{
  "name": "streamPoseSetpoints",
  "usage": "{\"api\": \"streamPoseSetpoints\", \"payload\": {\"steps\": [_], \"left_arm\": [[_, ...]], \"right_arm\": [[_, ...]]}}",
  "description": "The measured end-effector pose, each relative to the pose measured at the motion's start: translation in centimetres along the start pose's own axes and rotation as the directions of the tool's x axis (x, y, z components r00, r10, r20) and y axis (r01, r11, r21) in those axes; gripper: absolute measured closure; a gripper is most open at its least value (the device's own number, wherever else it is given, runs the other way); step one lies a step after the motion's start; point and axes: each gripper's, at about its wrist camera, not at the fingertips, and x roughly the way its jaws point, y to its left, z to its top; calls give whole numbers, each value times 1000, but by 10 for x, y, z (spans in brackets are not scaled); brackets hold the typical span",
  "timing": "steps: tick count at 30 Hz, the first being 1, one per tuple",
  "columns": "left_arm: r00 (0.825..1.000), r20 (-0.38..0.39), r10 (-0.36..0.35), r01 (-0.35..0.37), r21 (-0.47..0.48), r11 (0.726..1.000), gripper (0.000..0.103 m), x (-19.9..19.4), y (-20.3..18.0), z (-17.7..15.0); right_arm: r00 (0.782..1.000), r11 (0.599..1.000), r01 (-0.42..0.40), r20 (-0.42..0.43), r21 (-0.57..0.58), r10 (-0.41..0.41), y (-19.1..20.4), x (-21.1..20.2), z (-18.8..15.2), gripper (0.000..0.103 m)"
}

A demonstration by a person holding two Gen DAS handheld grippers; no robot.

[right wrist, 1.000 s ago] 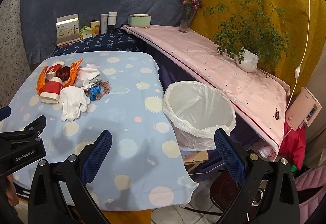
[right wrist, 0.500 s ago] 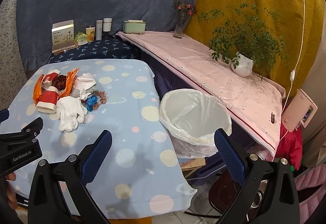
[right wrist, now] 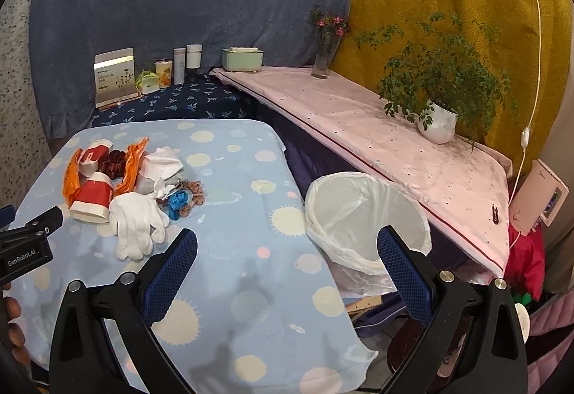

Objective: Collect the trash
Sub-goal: 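Reach the right tool to the white gloves and close on them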

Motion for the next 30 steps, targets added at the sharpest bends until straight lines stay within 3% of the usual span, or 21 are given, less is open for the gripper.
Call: {"api": "streamPoseSetpoints", "payload": {"steps": [5,15,25,30], "left_arm": [[999,-6,41,-41,-1,999,7,19,24,2],[990,-101,93,-93,6,996,7,71,62,4],[994,-103,38,-38,7,999,7,110,77,11],[992,-123,-14,11,-28,1000,7,131,77,14]], "right_arm": [[999,999,-53,-9,-10,53,30,22,5,7],[986,985,-164,-43,-46,162,98,70,6,7],[973,974,-211,-114,-88,201,157,119,-2,10],[965,968,-228,-156,-104,211,176,138,-7,25]]}}
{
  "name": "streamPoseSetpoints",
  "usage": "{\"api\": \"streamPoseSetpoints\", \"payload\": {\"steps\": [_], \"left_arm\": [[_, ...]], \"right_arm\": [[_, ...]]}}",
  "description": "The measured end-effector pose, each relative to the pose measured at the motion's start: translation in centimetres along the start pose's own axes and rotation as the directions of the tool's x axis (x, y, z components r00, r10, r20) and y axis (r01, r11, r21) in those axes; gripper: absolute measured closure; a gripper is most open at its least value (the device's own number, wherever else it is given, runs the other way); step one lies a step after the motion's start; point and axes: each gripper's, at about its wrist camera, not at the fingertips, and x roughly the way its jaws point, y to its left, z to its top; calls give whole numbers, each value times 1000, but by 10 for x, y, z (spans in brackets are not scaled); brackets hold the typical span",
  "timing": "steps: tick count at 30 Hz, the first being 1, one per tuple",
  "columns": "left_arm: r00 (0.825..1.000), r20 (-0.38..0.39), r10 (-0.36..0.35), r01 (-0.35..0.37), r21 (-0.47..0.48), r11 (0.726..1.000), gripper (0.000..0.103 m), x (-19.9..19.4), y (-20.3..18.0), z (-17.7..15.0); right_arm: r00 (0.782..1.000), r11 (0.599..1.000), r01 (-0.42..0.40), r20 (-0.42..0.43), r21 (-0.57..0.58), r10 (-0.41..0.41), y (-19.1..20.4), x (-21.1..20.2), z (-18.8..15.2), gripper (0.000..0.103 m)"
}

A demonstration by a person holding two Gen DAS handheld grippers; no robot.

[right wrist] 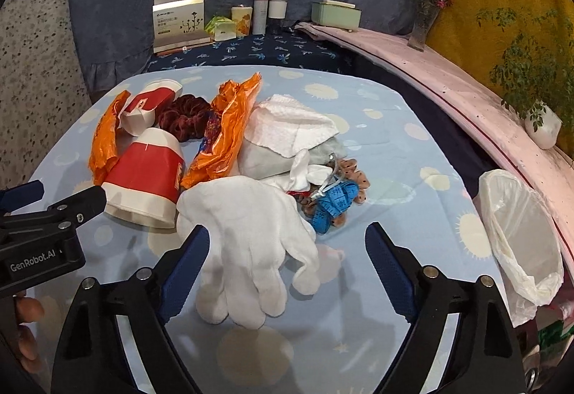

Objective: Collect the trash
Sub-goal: 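Reach the right tool to the white gloves and close on them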

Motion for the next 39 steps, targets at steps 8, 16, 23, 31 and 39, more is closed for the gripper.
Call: {"api": "streamPoseSetpoints", "payload": {"steps": [8,16,23,31,39], "left_arm": [[998,-50,-40,40,-8,999,7,31,-7,5],[990,-62,-126,127,0,992,40,36,-19,5],[983,-42,-176,176,-4,984,68,16,-27,8],[983,-2,-186,186,30,982,77,-17,-41,7],[977,45,-207,203,75,976,80,-51,-62,10]], "right_arm": [[997,999,-48,-66,-13,47,10,27,-5,59],[992,994,-111,-57,16,112,7,15,-8,90],[991,990,-134,23,41,133,-10,-23,3,90],[989,990,-111,107,81,102,-41,-62,13,90],[982,986,-105,171,130,82,-71,-90,20,90]]}}
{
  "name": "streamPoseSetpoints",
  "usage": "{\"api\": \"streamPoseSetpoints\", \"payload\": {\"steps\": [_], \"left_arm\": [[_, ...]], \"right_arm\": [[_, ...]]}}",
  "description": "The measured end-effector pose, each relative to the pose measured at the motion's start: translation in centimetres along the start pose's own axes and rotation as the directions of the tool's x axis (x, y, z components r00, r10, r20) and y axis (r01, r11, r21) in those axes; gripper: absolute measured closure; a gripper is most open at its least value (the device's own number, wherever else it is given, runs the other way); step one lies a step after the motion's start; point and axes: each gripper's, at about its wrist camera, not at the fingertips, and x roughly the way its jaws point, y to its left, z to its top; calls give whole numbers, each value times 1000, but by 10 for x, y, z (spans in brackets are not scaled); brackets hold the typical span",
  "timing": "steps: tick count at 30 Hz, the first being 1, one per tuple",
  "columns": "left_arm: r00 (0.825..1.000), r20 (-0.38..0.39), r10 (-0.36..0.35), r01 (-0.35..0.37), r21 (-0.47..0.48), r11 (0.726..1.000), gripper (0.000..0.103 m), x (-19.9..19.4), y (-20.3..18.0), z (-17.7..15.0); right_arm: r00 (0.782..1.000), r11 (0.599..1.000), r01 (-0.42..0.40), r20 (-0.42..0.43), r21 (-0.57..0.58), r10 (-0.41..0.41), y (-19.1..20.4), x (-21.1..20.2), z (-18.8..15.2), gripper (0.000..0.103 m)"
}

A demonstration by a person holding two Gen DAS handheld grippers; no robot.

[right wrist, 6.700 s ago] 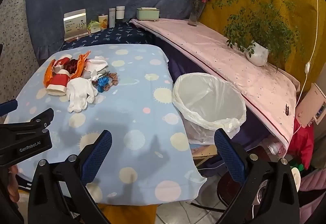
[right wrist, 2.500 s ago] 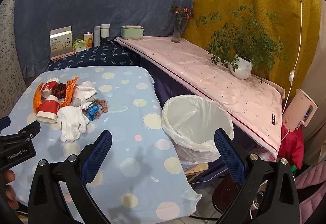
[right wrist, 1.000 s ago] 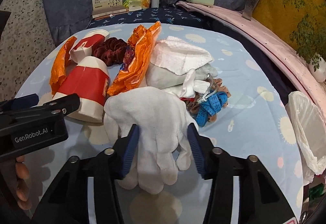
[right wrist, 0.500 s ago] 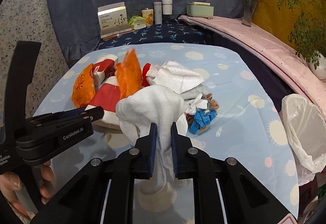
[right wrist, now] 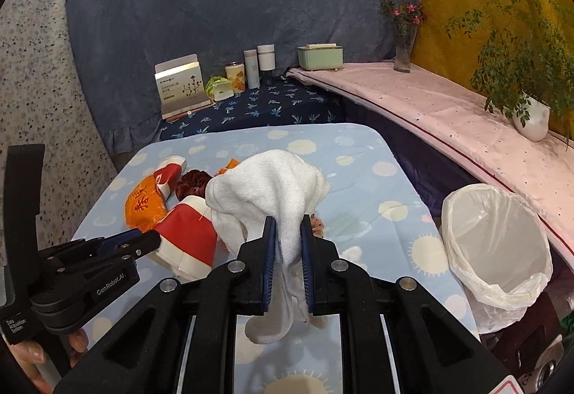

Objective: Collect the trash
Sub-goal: 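Reach the right tool to the white gloves and close on them, then lift the white gloves with the right tool while the left tool grasps the red-white paper cup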

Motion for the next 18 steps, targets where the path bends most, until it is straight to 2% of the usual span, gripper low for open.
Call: {"api": "streamPoseSetpoints", "payload": {"steps": [6,9,15,16,18], "left_arm": [[1000,22,-19,18,32,999,80,-14,-21,4],[1000,15,-26,26,40,999,80,-13,-29,1],[999,-30,-35,37,50,998,80,-2,-38,-13],[999,-34,-36,38,50,998,80,-1,-38,-15],[999,-41,-35,38,52,998,80,2,-40,-18]], "right_arm": [[1000,999,4,14,35,-4,-20,-8,4,89],[1000,999,7,-11,40,-6,-26,-3,-4,85],[997,998,27,-75,64,-22,-37,12,-30,84],[996,997,31,-83,68,-26,-39,13,-33,82],[995,996,36,-93,82,-29,-44,16,-39,70]]}}
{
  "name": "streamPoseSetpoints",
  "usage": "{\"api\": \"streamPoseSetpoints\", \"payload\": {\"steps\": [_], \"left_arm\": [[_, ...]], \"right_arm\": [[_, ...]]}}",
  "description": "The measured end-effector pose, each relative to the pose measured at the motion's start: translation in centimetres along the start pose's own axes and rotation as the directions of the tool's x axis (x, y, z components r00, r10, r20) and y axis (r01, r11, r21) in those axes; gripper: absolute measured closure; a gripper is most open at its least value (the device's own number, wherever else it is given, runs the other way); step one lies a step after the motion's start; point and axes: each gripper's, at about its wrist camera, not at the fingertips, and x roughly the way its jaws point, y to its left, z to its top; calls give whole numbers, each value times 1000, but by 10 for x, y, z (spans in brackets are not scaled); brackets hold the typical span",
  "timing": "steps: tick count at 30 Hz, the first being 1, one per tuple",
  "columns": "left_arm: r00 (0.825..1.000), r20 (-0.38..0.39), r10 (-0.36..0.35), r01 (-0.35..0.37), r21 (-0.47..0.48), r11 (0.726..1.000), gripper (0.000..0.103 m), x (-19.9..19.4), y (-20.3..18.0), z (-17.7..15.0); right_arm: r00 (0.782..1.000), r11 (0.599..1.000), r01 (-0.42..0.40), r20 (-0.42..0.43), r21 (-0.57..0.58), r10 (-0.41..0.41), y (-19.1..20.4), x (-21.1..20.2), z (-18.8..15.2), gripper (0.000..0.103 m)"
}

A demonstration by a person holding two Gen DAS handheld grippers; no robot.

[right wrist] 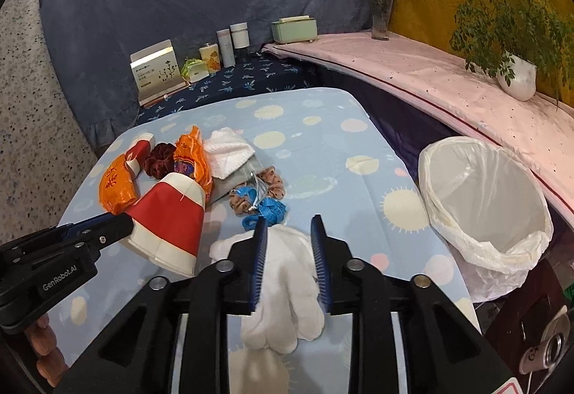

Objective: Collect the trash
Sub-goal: 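Lift the white gloves with the right tool while the left tool grasps the red-white paper cup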

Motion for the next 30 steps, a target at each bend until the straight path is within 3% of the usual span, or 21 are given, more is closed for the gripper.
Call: {"api": "streamPoseSetpoints", "payload": {"steps": [2,11,13,14,15,26,27,28,30], "left_arm": [[1000,-8,-2,2,-1,1000,80,2,0,-3],[1000,-32,0,0,0,1000,80,11,-1,-8],[999,-33,0,0,-2,1000,80,11,-1,-7],[999,-33,2,-2,-2,1000,80,12,-1,-7],[999,-33,2,-2,1,1000,103,12,-1,-6],[997,-73,-9,7,-32,999,101,19,7,-4],[996,-92,-10,6,-47,999,90,21,10,-6],[995,-99,-9,2,-62,998,66,23,13,-8],[995,-101,-3,-8,-104,995,35,24,21,-13]], "right_arm": [[1000,1000,-8,-8,11,8,-2,2,-4,65],[995,999,-48,-88,0,48,10,41,-18,65],[993,999,-50,-112,-9,48,12,50,-20,75],[992,999,-51,-118,-10,50,13,53,-21,87],[991,999,-52,-122,-10,50,13,54,-21,99],[998,998,-66,9,23,66,-3,11,12,101],[997,997,-70,25,33,69,-5,5,15,101],[997,997,-71,38,40,69,-7,1,18,101],[996,996,-70,67,48,67,-10,-9,23,101]]}}
